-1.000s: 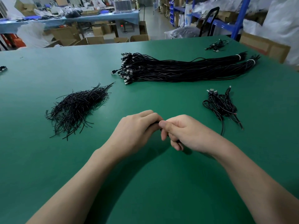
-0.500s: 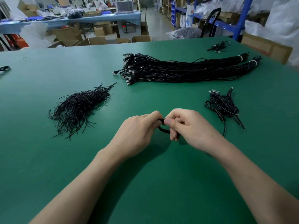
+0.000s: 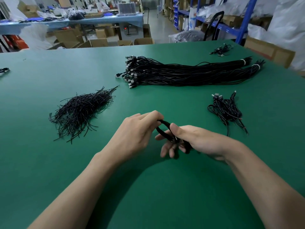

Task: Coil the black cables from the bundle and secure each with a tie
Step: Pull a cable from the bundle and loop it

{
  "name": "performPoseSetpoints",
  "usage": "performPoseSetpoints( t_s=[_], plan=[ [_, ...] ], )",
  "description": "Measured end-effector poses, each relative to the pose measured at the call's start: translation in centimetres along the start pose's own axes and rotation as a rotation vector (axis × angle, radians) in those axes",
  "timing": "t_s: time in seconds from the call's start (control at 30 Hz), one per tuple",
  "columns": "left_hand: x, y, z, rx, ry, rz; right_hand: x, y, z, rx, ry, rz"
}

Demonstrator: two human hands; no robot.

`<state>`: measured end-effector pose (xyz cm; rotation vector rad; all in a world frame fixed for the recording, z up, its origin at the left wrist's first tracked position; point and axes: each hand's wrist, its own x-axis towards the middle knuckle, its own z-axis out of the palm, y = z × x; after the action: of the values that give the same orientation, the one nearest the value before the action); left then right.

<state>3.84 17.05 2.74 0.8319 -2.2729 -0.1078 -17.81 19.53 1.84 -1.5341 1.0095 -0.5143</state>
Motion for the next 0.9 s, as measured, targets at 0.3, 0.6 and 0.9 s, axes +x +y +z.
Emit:
performPoseSetpoints(
  t_s=[0.3,0.6,0.9],
  plan=[
    [0.0,0.0,-0.1,0.005,0.018,0.010,0.2,-0.1,0.8,0.219,-0.071,-0.053],
    [0.1,-0.3,-0.4,0.181,-0.048,0.083,0.3,0.0,1.1,0.275,-0.100,-0.010],
    [0.1,0.1,-0.5,0.176,-0.022,0.129,0.2,-0.2,1.3,0.281,-0.097,-0.075]
  ],
)
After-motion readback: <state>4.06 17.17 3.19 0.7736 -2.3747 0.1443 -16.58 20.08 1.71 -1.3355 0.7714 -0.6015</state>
